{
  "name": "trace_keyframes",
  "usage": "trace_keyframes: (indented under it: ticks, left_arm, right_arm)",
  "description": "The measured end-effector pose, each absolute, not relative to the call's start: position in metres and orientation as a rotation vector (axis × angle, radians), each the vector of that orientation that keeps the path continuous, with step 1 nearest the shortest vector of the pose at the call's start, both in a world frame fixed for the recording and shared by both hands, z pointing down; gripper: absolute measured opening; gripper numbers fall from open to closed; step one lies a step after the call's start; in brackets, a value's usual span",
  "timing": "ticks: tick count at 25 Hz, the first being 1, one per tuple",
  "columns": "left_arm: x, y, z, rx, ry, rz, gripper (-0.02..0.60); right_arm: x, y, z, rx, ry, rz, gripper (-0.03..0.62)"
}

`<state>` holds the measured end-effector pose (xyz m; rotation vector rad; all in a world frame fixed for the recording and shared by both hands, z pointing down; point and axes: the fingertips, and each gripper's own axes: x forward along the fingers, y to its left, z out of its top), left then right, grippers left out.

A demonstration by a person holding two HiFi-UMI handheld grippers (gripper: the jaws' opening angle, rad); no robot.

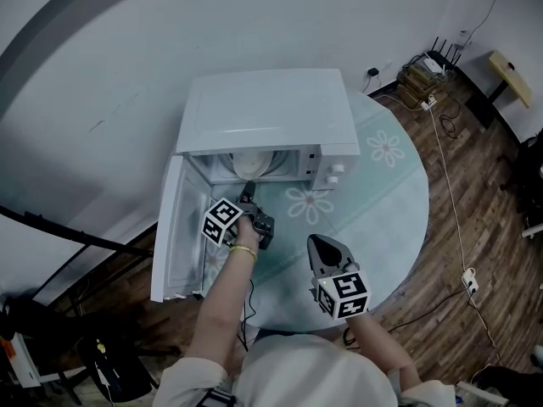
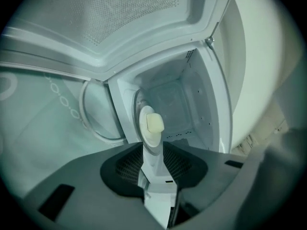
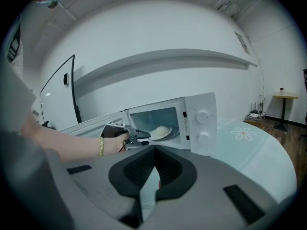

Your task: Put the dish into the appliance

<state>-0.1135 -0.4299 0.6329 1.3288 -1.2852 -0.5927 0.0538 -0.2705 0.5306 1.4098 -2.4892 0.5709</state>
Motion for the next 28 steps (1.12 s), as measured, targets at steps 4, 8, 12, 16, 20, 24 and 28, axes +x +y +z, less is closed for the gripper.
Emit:
trace_keyframes:
  ticks: [4, 8, 12, 16, 20, 24, 28]
  left_arm:
    - [-0.103, -0.403, 0.623, 1.355, -1.258, -0.583, 0.090]
    - [-0.096, -0.376, 0.611, 1.406, -1.247, -0.557, 0.031]
    - [-0.088, -0.346, 0.597, 1.485, -1.241, -0.519, 0.015]
    - [-0.078, -0.315, 0.585, 1.542, -1.204, -0.484, 0.014]
    - [-0.070, -0.279, 0.572, 1.612, -1.181, -0.400, 0.014]
    - [-0.056, -0.238, 0.554, 1.734, -1.169, -0.279, 0.014]
    - [-0.042, -0.195, 0.535, 1.867, -1.162, -0.167, 0.013]
  right_arm:
    - [0.056, -0.252, 0.527, 1.426, -2.492, 0.563, 0.005]
    - [0.059, -0.233, 0.524, 1.442, -2.492, 0.556, 0.006]
    - [0.063, -0.212, 0.521, 1.460, -2.494, 0.546, 0.005]
    - [0.067, -0.193, 0.519, 1.480, -2.495, 0.549, 0.006]
    - [0.071, -0.174, 0.520, 1.500, -2.490, 0.567, 0.005]
    - [0.076, -0.153, 0.519, 1.506, -2.481, 0.577, 0.005]
    - [0.082, -0.128, 0.516, 1.510, -2.473, 0.585, 0.005]
